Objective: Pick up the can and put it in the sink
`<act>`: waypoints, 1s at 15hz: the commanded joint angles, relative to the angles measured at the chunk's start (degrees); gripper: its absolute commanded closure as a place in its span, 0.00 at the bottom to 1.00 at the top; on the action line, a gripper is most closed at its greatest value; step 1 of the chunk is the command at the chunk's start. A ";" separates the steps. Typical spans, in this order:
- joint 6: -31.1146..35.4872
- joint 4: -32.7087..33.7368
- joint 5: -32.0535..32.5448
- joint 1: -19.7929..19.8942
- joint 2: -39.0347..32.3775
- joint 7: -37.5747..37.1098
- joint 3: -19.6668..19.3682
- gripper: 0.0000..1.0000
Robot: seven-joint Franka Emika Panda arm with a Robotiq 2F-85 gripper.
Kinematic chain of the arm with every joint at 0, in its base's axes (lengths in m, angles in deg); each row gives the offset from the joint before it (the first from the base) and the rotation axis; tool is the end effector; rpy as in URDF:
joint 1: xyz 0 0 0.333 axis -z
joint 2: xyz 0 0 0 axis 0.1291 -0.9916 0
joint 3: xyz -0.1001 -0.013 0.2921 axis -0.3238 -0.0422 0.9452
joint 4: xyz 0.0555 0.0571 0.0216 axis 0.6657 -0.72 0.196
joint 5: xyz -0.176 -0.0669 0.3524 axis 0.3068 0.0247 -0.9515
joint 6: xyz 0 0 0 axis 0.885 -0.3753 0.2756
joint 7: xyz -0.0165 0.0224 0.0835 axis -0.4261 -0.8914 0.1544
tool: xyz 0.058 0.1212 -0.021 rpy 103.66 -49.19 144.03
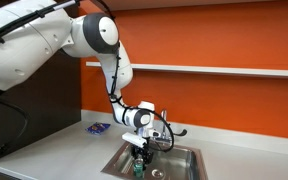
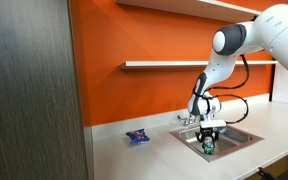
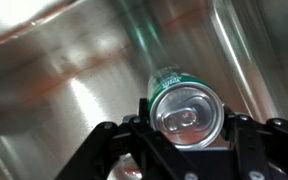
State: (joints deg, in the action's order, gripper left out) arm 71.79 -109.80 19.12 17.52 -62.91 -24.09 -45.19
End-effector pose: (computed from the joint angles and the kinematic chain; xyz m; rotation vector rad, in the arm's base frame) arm 0.5449 -0.1883 0.0334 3.0441 -0.5689 -0.2860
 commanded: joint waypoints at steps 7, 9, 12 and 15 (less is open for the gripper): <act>0.18 0.47 -0.44 0.76 0.00 -1.06 0.64 0.05; 0.20 0.32 -0.44 0.75 0.20 -1.12 0.60 0.00; 0.29 -0.40 -0.39 0.56 1.00 -1.42 0.42 0.00; 0.18 -1.59 -0.28 0.36 2.86 -1.72 0.25 0.00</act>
State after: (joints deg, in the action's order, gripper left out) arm 71.79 -109.73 19.12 17.53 -62.75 -24.64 -45.21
